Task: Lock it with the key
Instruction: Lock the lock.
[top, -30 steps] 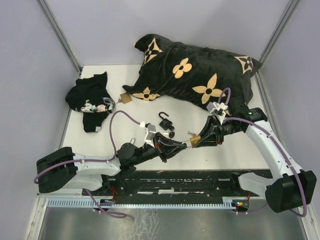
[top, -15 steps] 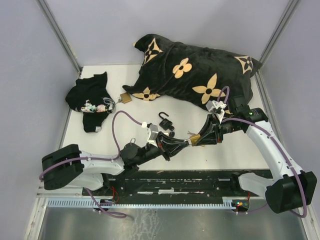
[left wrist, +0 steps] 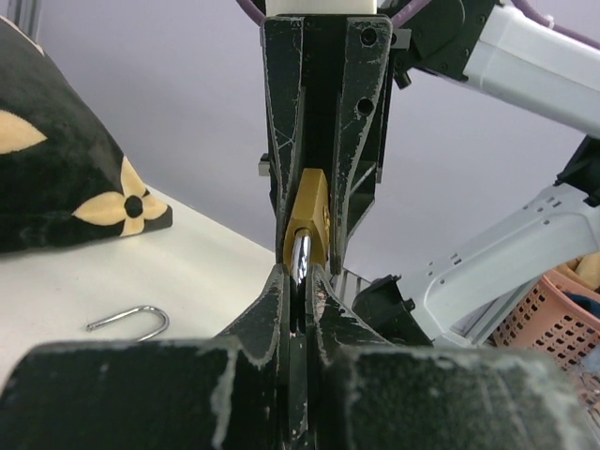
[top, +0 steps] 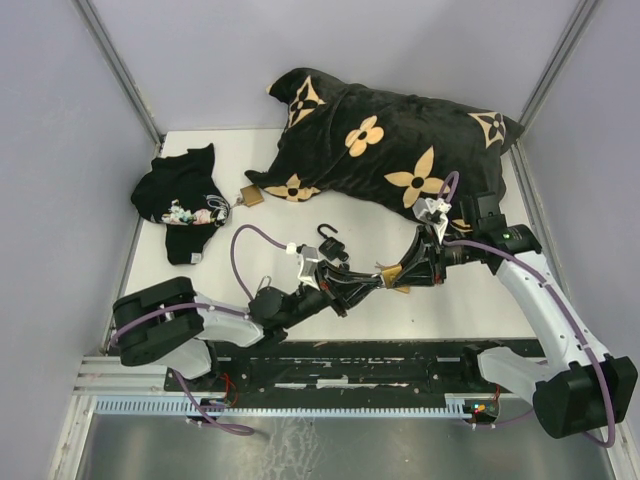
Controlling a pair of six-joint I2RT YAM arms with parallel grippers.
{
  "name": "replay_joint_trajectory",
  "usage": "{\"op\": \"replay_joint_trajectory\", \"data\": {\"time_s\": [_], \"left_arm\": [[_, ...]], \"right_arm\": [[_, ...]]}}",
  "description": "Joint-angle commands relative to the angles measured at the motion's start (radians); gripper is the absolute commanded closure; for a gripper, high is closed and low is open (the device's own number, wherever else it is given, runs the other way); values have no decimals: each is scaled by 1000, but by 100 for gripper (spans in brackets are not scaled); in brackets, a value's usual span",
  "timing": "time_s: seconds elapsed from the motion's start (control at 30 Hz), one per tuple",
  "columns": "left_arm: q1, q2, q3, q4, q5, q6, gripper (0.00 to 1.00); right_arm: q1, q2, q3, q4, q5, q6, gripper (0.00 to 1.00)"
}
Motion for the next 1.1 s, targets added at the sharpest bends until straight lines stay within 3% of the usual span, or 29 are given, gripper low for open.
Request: {"op": "replay_joint_trajectory", "data": {"time_s": [0.0,0.13,0.37,0.57,0.87,1.07], "left_arm": [[-33,65,208,101,74,-54,97],[-34,99,251,123,114,-65,97],[-33,53,134,194,92,-91,94],[-30,-112,-64,125,15,-67,77],[-30,-291,-134,-76,-49,-53,39],[-30,-306,-97,-245,-89,-54,34]], "right_arm": [[89,3,-44,195,-80,160,98],[103,4,-71,330,-77,283,98],[63,13,-22,304,-57,299,98],[31,19,-20,290,-49,283,98],[31,37,-22,255,-84,239,98],[32,40,-21,238,-86,219,98]]}}
